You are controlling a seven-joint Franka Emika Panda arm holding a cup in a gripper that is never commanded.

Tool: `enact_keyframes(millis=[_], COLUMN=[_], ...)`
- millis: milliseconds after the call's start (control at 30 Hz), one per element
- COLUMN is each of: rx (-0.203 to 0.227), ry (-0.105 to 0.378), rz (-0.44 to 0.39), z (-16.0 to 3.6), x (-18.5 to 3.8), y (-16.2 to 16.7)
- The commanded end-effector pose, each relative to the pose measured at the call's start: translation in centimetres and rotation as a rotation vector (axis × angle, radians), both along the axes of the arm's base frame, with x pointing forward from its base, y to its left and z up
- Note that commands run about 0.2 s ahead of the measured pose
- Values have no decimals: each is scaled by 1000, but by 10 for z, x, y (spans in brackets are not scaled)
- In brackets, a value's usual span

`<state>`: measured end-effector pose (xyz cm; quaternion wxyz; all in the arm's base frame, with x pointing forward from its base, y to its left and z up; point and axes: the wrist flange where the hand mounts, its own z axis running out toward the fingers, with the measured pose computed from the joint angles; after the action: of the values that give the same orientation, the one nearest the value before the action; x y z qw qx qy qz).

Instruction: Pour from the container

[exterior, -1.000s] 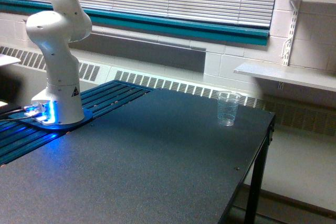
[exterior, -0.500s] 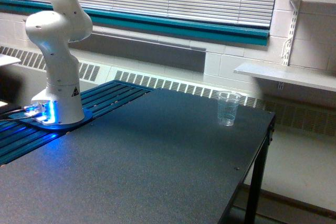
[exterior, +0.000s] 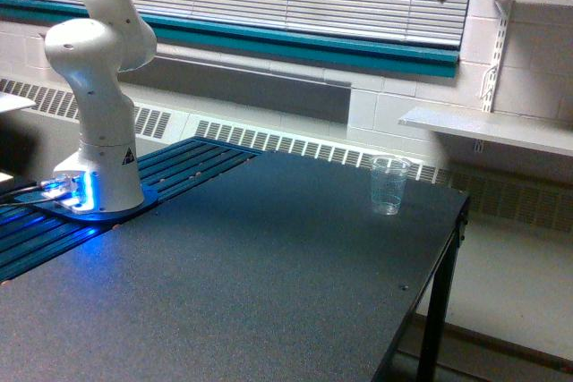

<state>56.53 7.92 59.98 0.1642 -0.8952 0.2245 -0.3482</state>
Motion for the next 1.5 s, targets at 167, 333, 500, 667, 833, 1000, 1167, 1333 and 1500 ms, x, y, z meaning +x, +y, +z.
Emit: enact_keyframes(millis=[167, 333, 500, 667, 833, 1000, 1167, 1333, 1500], rx=[-92, -94, -117, -151, -179, -192, -214, -228, -244], ry=[21, 70, 117, 152, 192, 218, 245, 277, 303], rz=[210, 271, 321, 368, 410, 437, 465, 480, 494], z=[-36, -65, -90, -114, -134, -152, -165, -178, -190], x=[-14, -19, -26, -33, -40, -49, -55, -63, -72], y=[63, 81, 94, 104, 110, 116, 118, 120, 122])
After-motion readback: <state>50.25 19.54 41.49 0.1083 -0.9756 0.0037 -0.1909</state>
